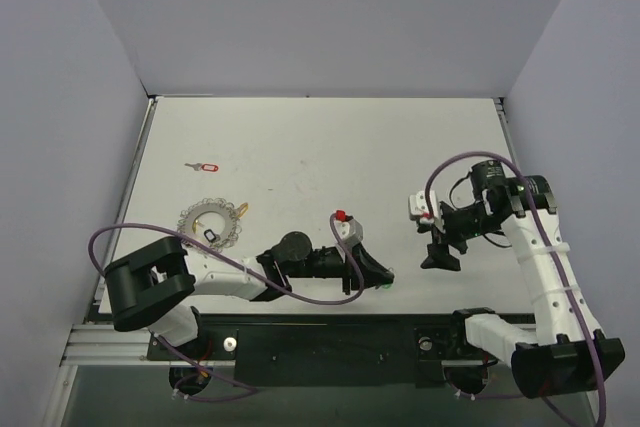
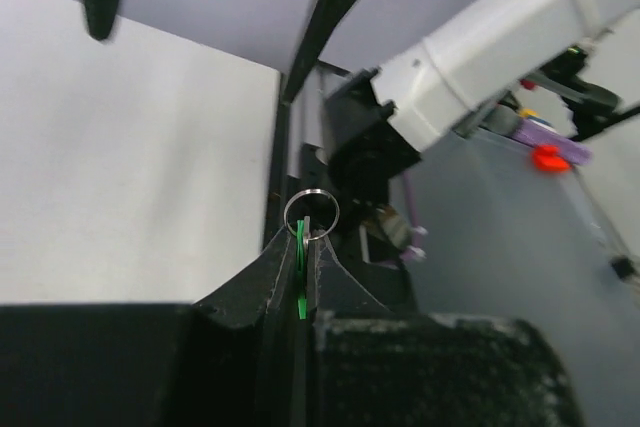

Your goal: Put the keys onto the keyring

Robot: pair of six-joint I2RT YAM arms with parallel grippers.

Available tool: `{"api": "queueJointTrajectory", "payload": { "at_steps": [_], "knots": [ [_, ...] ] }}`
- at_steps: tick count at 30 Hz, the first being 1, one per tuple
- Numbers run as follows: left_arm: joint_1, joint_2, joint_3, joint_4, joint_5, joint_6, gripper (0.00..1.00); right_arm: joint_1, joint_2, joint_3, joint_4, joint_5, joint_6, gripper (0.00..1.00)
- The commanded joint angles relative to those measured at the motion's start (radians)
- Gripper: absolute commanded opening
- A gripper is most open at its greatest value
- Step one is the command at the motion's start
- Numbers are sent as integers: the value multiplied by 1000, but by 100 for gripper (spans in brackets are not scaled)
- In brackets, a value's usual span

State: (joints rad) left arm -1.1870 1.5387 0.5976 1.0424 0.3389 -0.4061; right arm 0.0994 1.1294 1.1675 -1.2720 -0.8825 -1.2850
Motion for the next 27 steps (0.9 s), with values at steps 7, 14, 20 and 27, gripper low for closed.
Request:
{"api": "queueJointTrajectory", "payload": {
  "at_steps": [7, 14, 20, 27],
  "knots": [
    [62, 89, 106, 106, 517, -483, 0, 224, -94, -9, -297, -116, -568, 68],
    [73, 164, 133, 168, 554, -545, 0, 361, -115, -31, -297, -125, -498, 56],
    [92, 176, 134, 200, 552, -557, 0, 401, -135, -71, -297, -133, -470, 50],
    [96, 187, 153, 212, 554, -566, 0, 430, -118, -85, -296, -157, -468, 41]
  ]
}}
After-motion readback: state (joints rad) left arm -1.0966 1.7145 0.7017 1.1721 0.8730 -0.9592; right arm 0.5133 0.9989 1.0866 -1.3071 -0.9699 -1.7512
